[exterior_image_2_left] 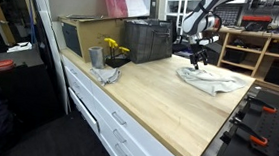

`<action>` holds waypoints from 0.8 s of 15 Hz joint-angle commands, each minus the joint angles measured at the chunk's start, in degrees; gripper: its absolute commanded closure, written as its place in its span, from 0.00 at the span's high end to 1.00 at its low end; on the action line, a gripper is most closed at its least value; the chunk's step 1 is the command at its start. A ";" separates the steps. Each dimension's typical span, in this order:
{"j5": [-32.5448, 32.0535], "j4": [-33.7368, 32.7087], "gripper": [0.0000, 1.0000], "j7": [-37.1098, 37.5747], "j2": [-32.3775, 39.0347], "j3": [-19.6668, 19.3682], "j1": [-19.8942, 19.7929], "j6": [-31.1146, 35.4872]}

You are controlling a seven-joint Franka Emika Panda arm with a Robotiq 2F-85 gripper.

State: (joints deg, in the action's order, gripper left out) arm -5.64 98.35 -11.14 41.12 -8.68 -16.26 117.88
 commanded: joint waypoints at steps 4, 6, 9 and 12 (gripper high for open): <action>-0.45 -10.76 1.00 -3.07 8.49 1.16 -0.26 -5.60; -0.61 -13.44 1.00 -3.08 10.86 1.02 -0.39 -6.41; -1.17 -17.44 1.00 -2.64 13.95 0.54 -0.53 -7.32; -1.21 -20.91 0.74 -2.69 16.07 0.30 -0.97 -8.19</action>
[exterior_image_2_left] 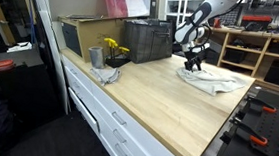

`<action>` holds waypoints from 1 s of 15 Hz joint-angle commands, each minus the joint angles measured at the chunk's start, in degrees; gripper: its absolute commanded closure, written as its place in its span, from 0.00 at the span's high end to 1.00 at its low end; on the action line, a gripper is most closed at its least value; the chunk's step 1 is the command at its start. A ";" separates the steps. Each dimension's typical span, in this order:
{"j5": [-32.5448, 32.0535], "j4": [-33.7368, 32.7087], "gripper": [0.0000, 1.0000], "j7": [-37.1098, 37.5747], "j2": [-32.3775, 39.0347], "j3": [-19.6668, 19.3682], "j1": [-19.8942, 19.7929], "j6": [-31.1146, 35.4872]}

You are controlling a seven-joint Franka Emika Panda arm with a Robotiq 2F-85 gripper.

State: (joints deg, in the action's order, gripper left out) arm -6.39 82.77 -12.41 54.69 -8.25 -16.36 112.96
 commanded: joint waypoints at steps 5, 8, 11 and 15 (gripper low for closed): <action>-0.19 -9.43 0.35 -1.41 4.42 0.01 -1.40 -5.94; -0.14 -8.05 0.14 -1.04 3.97 0.02 -1.45 -5.66; -0.10 -9.75 0.00 -1.42 3.67 -0.09 -1.74 -7.21; 0.32 -11.32 0.02 -0.91 2.06 -0.13 -2.11 -8.44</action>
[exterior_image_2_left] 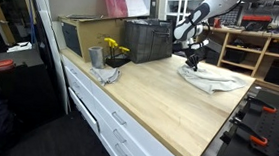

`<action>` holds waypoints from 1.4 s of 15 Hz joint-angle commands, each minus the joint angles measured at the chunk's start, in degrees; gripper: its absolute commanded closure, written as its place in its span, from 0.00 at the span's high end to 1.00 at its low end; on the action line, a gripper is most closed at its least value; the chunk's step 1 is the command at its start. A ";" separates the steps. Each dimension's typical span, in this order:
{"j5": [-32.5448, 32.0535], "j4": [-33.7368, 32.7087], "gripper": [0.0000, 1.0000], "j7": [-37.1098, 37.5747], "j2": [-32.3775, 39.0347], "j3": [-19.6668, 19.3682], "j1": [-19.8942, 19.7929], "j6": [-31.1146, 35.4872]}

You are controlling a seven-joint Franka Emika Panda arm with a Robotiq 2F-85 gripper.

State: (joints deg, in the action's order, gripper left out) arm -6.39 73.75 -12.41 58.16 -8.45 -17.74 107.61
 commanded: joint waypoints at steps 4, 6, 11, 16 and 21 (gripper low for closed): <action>0.54 -4.29 0.04 -0.98 -3.06 0.50 -0.61 -5.00; 0.64 -6.08 0.02 -0.83 -3.12 0.67 -0.56 -6.82; 1.24 -9.91 0.13 -0.54 -2.32 1.01 -0.86 -11.23; 1.87 -11.77 0.00 0.25 -1.56 0.87 -1.16 -13.48; 0.68 -10.84 0.48 0.57 -0.12 0.44 -0.66 -11.18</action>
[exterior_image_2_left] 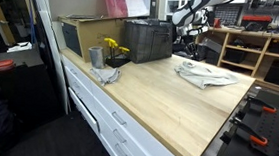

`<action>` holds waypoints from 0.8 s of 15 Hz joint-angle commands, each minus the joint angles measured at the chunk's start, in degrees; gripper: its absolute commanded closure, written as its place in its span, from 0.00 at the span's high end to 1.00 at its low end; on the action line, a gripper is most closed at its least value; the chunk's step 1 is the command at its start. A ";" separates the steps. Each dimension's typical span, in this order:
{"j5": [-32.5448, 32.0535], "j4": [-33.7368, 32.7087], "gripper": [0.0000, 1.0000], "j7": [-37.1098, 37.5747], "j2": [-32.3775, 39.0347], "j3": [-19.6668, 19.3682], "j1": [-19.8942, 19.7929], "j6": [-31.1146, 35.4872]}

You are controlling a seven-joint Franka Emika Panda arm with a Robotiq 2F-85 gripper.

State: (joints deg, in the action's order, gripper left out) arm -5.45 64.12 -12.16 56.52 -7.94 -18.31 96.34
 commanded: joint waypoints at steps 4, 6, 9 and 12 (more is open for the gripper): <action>-0.11 -0.85 0.77 0.88 3.24 0.11 0.35 1.26; 0.06 -1.30 0.92 1.33 4.28 0.12 0.52 1.50; -0.11 -2.51 1.00 1.27 5.63 0.12 0.88 2.49; -0.26 -5.21 1.00 1.04 7.42 -0.02 0.87 2.71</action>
State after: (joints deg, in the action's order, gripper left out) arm -5.49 62.93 -11.88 61.77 -7.92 -17.28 99.01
